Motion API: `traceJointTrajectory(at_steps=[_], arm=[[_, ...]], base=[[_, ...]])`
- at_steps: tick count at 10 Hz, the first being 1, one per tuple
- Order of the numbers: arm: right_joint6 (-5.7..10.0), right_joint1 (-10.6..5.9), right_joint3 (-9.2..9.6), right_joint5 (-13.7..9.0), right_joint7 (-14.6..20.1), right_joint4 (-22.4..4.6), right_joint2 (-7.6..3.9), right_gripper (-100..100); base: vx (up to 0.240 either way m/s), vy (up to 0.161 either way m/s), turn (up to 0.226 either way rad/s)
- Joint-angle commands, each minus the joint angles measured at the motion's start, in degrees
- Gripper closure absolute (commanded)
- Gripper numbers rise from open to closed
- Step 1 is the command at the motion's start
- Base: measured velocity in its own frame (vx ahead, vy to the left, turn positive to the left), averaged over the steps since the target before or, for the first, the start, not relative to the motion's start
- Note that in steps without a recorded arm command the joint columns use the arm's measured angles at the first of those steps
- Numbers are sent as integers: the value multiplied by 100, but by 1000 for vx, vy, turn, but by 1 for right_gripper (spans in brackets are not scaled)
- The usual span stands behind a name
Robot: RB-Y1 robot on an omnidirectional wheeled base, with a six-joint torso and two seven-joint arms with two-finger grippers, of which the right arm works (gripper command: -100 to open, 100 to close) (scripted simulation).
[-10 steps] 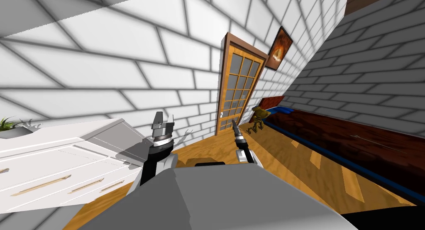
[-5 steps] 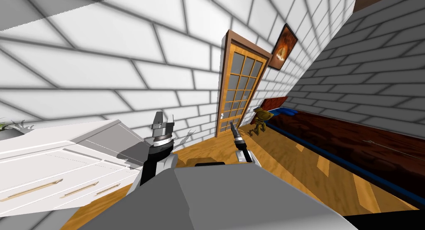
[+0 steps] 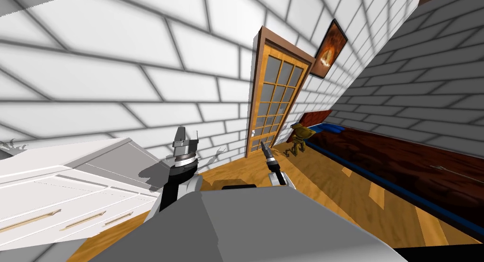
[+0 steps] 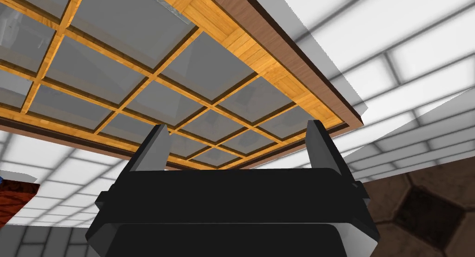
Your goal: Pull the door open
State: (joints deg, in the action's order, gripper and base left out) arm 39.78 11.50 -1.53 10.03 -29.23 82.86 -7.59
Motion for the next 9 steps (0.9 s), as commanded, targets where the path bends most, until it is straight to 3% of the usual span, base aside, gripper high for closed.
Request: traceJointTrajectory(at_steps=[1,3,9], arm=[[77,-112,-28,78,-233,-286,-22,-100],[143,-178,-47,125,-368,-489,-39,-100],[467,-499,-145,351,-1033,-1457,-120,-100]], base=[[96,-47,40],[74,-36,24],[68,-28,27]])
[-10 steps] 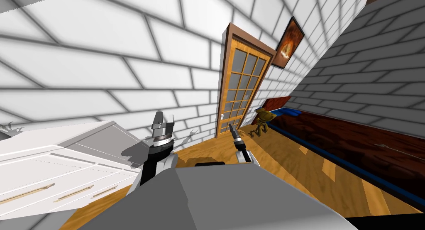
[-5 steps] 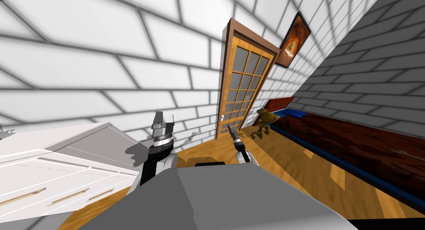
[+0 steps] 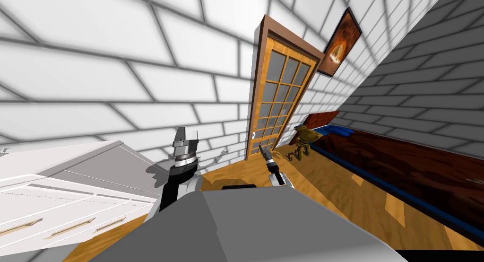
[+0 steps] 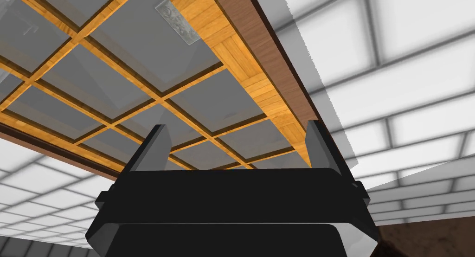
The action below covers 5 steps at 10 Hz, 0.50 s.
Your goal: Pull the door open
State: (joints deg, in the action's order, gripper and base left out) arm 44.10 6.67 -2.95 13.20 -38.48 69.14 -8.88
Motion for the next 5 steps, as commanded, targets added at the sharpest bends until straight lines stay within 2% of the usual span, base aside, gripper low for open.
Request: traceJointTrajectory(at_steps=[1,5], arm=[[100,-79,-22,79,-241,-281,-6,-100],[342,-319,-95,248,-737,-998,-63,-100]], base=[[84,-41,39],[99,-46,34]])
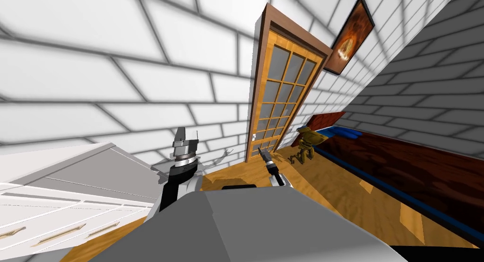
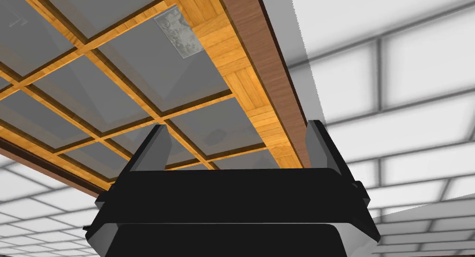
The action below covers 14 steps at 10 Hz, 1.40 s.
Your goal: Pull the door open
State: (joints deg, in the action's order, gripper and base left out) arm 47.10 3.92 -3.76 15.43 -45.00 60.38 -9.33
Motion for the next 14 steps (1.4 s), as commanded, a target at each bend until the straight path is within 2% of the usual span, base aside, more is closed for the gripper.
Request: traceJointTrajectory(at_steps=[1,10,11,14], arm=[[100,-102,-31,66,-204,-286,-31,-100],[554,-552,-168,384,-1136,-1666,-132,-100],[554,-552,-168,384,-1136,-1666,-132,-100],[667,-663,-201,463,-1367,-2003,-156,-100]], base=[[83,-53,32],[91,-40,29],[56,-16,8],[55,-24,18]])
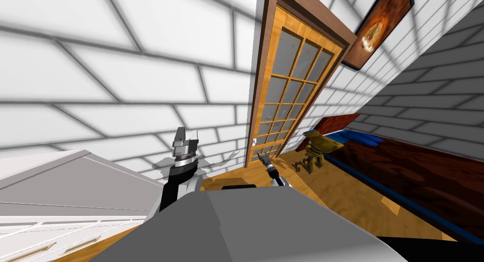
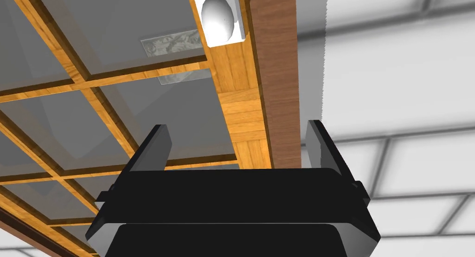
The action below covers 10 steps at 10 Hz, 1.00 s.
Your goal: Pull the door open
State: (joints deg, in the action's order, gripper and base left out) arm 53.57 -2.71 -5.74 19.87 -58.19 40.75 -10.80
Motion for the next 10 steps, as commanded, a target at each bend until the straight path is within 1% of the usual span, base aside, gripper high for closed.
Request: traceJointTrajectory(at_steps=[1,3,6,7,8,9,10], arm=[[88,-68,-24,67,-190,-247,-24,-100],[192,-171,-56,140,-404,-559,-46,-100],[255,-233,-75,184,-532,-747,-58,-100],[227,-215,-69,174,-492,-688,-56,-100],[345,-150,-186,86,-456,-798,-188,-100],[345,-150,-186,86,-456,-798,-188,-100],[403,-113,-248,39,-430,-849,-258,-100]], base=[[98,-47,34],[123,-65,35],[74,-24,10],[22,-9,4],[95,79,268],[132,127,133],[160,118,80]])
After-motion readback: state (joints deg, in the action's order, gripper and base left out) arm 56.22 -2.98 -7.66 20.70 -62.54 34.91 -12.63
